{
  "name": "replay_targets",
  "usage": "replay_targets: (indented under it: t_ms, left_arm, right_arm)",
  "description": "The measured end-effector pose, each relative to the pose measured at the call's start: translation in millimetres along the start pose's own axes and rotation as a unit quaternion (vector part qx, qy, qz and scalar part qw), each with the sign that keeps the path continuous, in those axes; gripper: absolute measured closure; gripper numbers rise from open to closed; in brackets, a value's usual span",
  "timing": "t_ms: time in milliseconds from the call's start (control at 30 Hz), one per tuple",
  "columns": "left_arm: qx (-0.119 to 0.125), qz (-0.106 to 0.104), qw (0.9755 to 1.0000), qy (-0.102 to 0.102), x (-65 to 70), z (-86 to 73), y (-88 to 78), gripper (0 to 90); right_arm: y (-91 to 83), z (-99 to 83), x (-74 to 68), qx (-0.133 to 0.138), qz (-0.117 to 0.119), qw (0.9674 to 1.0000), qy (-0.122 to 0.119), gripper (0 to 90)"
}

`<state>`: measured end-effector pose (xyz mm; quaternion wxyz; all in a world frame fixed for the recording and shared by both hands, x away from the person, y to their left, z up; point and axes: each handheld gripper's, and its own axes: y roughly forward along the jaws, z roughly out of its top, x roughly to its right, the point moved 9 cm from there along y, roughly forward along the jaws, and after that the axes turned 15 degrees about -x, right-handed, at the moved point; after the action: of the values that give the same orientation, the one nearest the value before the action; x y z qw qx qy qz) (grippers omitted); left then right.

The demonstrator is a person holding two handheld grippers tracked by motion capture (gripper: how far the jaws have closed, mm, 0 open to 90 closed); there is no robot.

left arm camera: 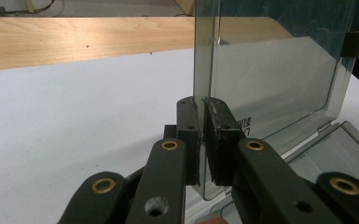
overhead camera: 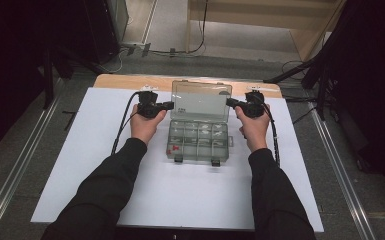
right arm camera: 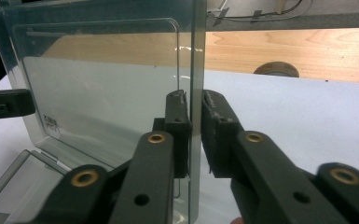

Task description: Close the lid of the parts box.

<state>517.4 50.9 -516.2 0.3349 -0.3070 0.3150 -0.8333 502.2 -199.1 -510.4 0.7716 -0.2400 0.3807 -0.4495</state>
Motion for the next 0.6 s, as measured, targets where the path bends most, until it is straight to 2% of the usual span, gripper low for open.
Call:
replay_targets:
  t_ms: [100,267,333,433,500,567,600]
  left_arm:
    - [-0.007,-0.015,0.9998,-0.006,-0.5,-1.7,-1.8,84.3]
    - [-0.015,-0.037,0.9991,-0.015,-1.7,-3.8,-6.2,81.9]
    - [-0.005,-0.041,0.999,-0.014,-3.1,-1.5,-11.3,76.6]
    - [0.014,-0.052,0.9982,-0.025,-4.3,4.3,-22.6,76.6]
    - [0.024,-0.059,0.9975,-0.031,-6.6,7.8,-28.5,78.4]
    - [0.03,-0.059,0.9972,-0.035,-9.0,9.9,-31.5,88.2]
    - [0.033,-0.06,0.9968,-0.04,-10.2,11.4,-31.0,90.0]
  right_arm:
    - [-0.4,-1.1,-0.3,-0.002,-0.001,1.0,0.0,85.5]
    - [-1.3,-1.5,-4.3,0.0,-0.013,0.9997,-0.02,85.8]
    - [-1.7,-2.1,-5.1,0.0,-0.017,0.9996,-0.021,85.8]
    - [-2.8,-3.6,-5.3,0.004,-0.017,0.9997,-0.02,85.8]
    - [-3.5,-4.1,-5.1,0.009,-0.017,0.9995,-0.024,85.8]
    - [-4.0,-4.7,-5.8,0.012,-0.016,0.9995,-0.023,85.9]
    - [-4.1,-4.7,-5.9,0.013,-0.016,0.9995,-0.024,85.9]
